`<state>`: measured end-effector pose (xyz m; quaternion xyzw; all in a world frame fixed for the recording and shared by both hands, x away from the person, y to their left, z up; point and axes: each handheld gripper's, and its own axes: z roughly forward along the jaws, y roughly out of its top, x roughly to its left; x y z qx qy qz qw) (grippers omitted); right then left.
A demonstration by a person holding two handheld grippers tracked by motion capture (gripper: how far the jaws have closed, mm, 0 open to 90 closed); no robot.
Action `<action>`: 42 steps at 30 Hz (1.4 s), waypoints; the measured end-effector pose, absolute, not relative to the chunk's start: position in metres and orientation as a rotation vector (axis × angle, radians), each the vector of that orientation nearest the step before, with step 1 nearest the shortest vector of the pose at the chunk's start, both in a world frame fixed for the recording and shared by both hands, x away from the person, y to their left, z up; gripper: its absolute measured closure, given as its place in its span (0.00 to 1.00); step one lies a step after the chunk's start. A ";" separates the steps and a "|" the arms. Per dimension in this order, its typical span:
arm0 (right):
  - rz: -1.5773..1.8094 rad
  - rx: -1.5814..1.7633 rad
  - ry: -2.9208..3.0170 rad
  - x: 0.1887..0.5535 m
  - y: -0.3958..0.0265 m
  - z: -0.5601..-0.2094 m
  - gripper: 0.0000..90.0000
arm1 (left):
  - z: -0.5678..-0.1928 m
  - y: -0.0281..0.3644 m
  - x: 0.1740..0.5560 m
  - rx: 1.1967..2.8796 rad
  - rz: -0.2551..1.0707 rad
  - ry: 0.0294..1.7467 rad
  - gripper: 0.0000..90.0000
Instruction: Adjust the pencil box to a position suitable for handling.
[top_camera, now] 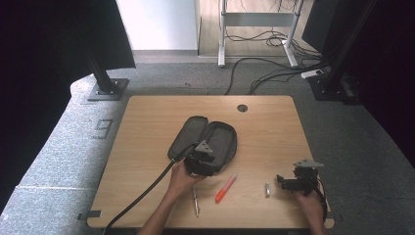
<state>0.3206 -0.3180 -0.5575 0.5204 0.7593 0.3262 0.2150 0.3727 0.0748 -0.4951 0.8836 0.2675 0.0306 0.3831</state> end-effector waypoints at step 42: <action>0.904 1.443 2.106 0.321 -0.318 -0.557 0.00 | -0.485 0.168 0.333 2.175 0.239 0.843 0.05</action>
